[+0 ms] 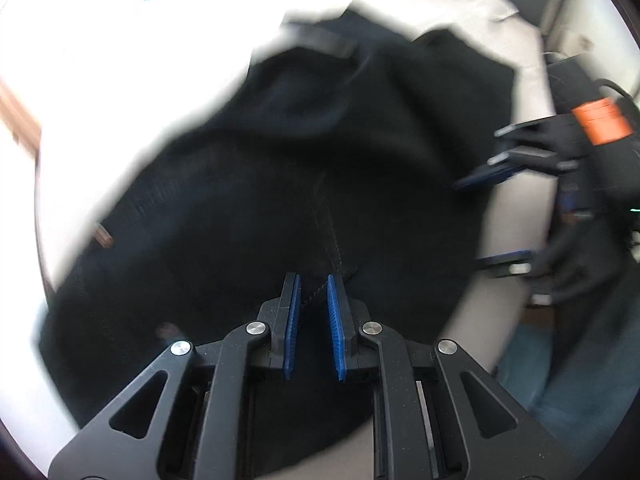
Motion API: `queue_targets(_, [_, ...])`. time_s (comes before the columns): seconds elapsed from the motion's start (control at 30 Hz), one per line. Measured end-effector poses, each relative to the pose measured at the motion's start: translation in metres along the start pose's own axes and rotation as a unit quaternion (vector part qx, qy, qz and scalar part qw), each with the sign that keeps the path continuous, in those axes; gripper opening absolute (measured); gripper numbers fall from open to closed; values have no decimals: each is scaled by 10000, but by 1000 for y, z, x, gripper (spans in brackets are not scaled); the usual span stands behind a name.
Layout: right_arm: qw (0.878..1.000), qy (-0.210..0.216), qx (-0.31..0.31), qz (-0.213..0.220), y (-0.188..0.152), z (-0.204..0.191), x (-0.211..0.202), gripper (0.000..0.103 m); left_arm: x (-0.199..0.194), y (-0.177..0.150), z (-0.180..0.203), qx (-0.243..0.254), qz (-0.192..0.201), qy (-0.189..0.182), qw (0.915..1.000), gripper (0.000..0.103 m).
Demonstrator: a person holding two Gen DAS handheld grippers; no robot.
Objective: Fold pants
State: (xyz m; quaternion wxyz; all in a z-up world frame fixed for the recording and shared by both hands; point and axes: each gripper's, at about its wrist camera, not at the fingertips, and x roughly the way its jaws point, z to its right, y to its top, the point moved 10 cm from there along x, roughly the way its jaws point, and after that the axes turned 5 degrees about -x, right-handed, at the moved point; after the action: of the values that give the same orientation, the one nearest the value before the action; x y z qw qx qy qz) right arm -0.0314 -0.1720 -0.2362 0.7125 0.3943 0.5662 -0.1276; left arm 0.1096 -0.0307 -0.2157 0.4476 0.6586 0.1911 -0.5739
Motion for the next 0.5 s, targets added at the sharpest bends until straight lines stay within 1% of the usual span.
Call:
queue_targets(0.03, [9999,15,114,120,0,1,-2,64,6,-2,0,-54,-41,-35,10000,13])
queue_targets(0.1, [9995,89,286,131,2,4,-8,64,-1,2,2,-41,-20,-79,10000,13])
queue_targets(0.17, [9980,223,507,298,7,10,-21,64,-18,15,4,29,170,-62,9998,14])
queue_targets(0.23, [9949,341,763,570,14,22,-38,64,-35,32,9,52,422,-98,9990,14])
queue_targets(0.3, [9885,257,1228,849,23,57,-56,64,-44,55,13,-85,665,-214,9975,14])
queue_targets(0.33, [9843,226,1465,958,28,74,-64,64,-43,64,16,-151,699,-304,9970,14])
queue_targets(0.37, [9773,156,1809,1090,34,101,-72,66,-39,72,17,-209,709,-362,9966,14])
queue_targets(0.43, [9675,-33,2254,1145,43,144,-80,68,-20,82,18,-306,617,-352,9970,14])
queue_targets(0.47, [9642,-225,2401,1105,50,173,-82,68,-6,78,17,-375,492,-362,9974,14])
queue_targets(0.5, [9624,-385,2454,1095,56,189,-84,68,10,75,14,-499,335,-350,9976,14])
